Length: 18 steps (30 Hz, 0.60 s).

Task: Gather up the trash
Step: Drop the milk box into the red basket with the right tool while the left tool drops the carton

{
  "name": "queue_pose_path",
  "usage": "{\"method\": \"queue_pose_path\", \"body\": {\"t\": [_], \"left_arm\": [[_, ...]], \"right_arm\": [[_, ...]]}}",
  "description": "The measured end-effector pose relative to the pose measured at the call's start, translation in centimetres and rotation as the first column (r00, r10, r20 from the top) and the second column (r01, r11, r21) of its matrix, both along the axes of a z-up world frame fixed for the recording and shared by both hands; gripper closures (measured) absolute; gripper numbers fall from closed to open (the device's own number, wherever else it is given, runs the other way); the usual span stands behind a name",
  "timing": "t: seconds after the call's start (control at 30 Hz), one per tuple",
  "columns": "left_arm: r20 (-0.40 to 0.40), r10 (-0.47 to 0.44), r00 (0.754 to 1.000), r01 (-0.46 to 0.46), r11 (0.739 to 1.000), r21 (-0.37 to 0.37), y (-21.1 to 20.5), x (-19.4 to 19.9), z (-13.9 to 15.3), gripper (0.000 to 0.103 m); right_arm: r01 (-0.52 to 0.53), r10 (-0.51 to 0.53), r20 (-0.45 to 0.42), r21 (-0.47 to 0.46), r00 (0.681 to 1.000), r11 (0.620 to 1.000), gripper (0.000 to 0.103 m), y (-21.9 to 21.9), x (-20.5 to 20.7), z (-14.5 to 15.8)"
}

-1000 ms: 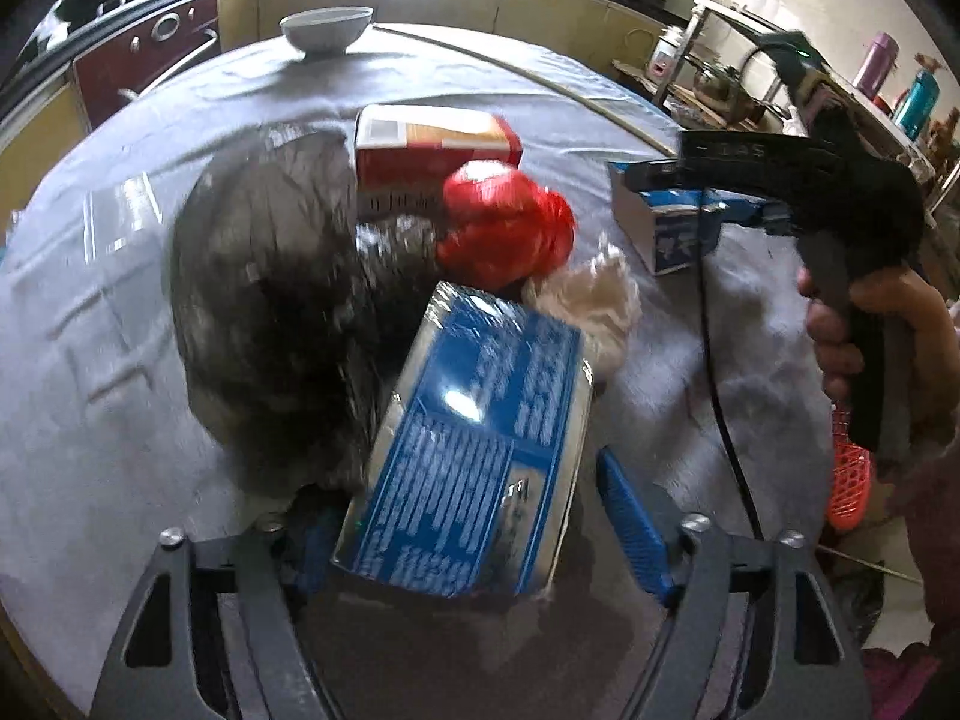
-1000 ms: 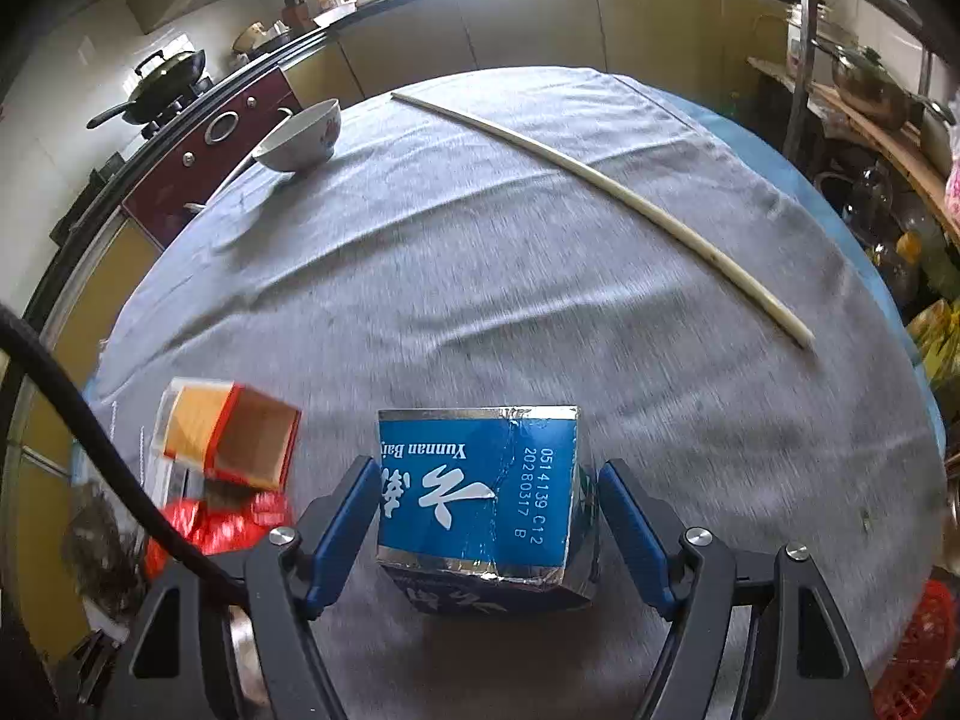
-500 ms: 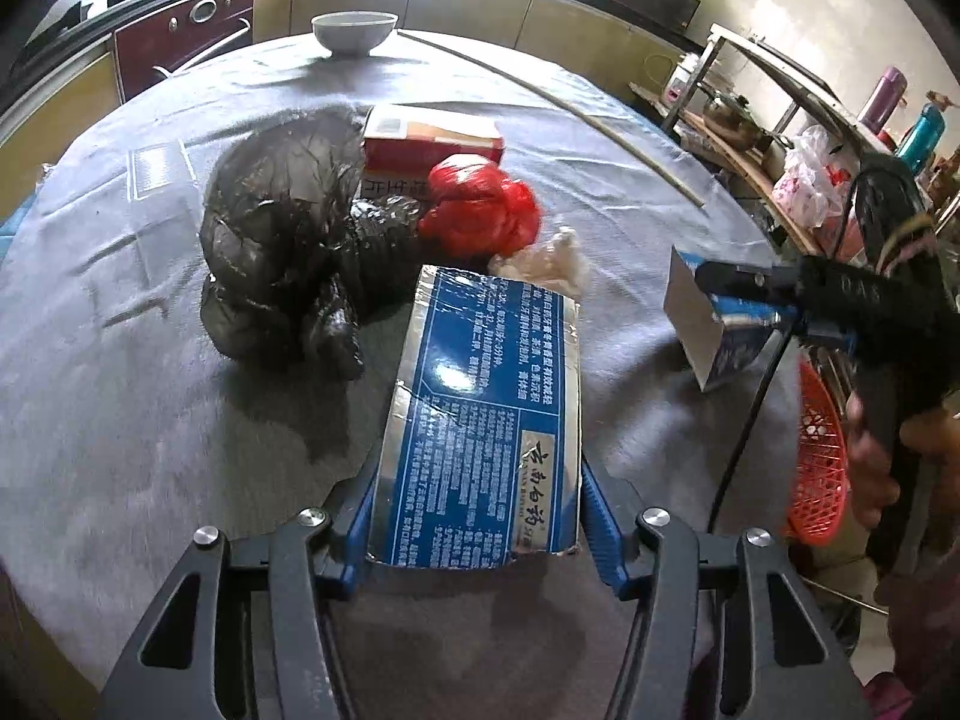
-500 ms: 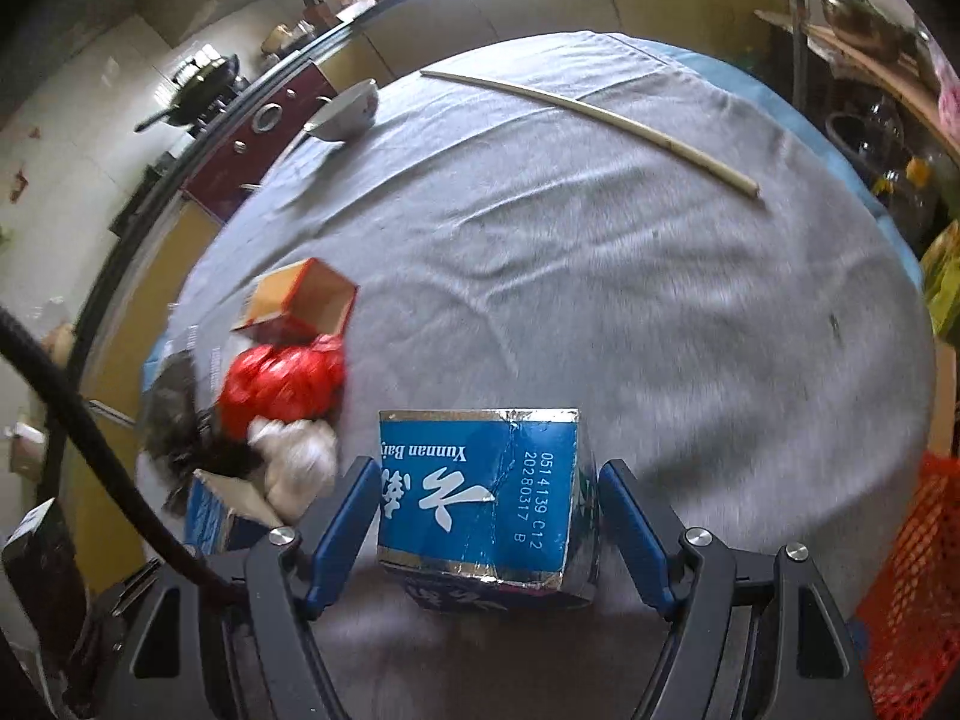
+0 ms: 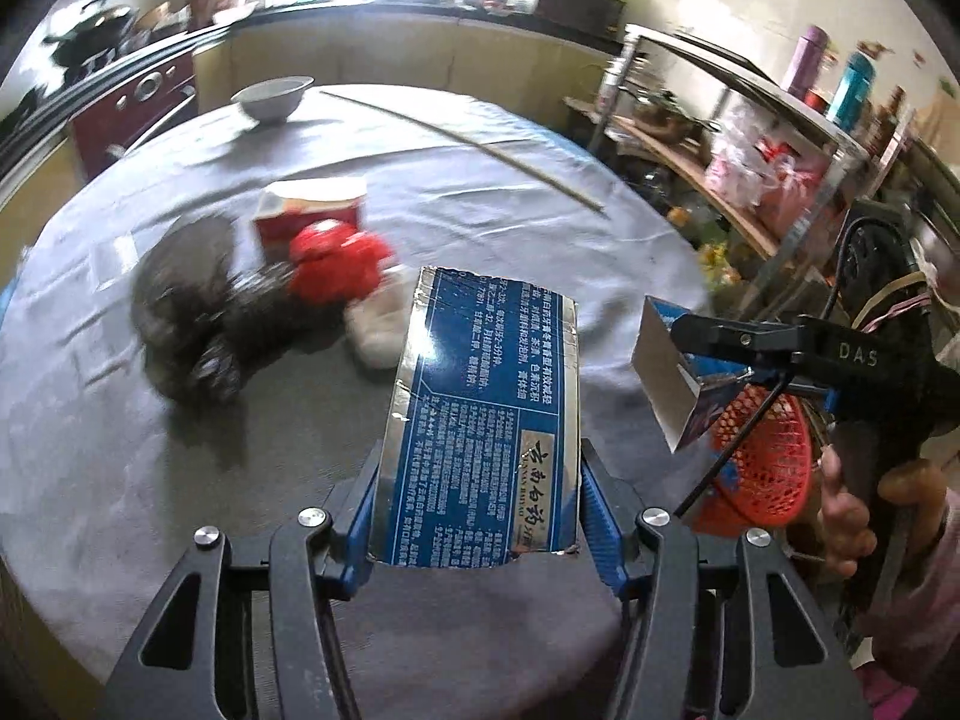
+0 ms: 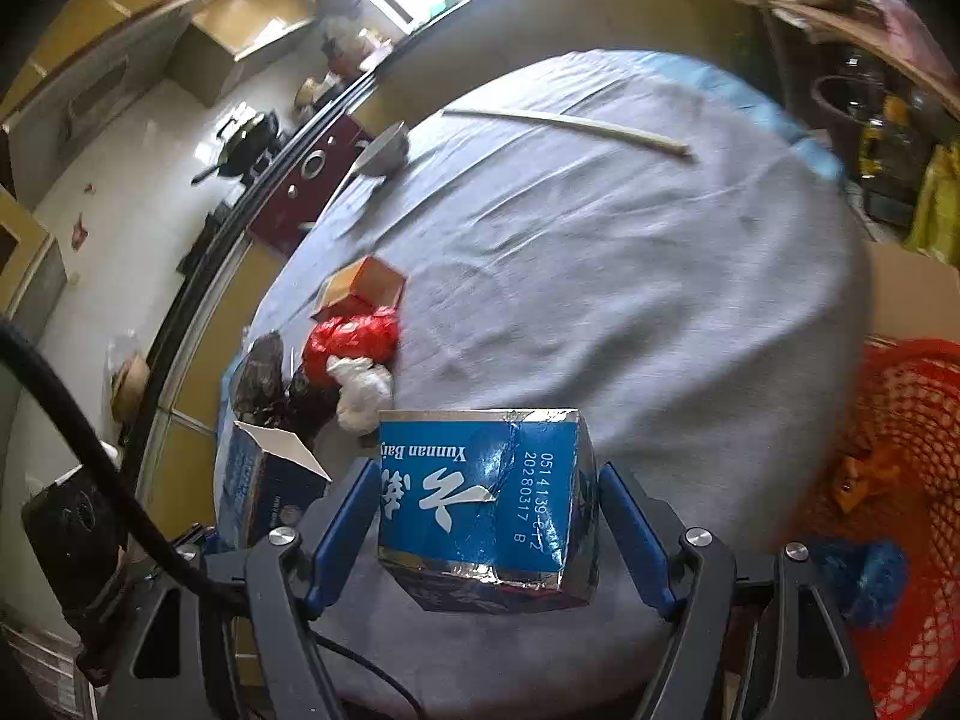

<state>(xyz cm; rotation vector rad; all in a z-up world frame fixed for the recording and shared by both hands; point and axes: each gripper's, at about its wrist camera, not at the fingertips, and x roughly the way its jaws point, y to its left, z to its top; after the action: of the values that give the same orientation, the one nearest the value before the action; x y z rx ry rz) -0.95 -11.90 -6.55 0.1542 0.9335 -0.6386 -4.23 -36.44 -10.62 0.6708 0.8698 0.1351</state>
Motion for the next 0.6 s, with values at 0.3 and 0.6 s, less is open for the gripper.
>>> {"method": "queue_pose_path", "body": {"t": [0.3, 0.6], "left_arm": [[0.009, -0.181, 0.983, 0.181, 0.983, 0.022, -8.9, -2.2, -0.1, 0.044], [-0.040, -0.362, 0.931, 0.363, 0.931, 0.032, -18.3, -4.4, -2.1, 0.043]], "right_arm": [[0.183, -0.183, -0.001, 0.042, 0.983, 0.982, 0.026, -7.2, -5.8, -1.0], [0.400, -0.392, -0.084, 0.100, 0.916, 0.911, 0.024, -15.1, -12.4, -4.1]]}}
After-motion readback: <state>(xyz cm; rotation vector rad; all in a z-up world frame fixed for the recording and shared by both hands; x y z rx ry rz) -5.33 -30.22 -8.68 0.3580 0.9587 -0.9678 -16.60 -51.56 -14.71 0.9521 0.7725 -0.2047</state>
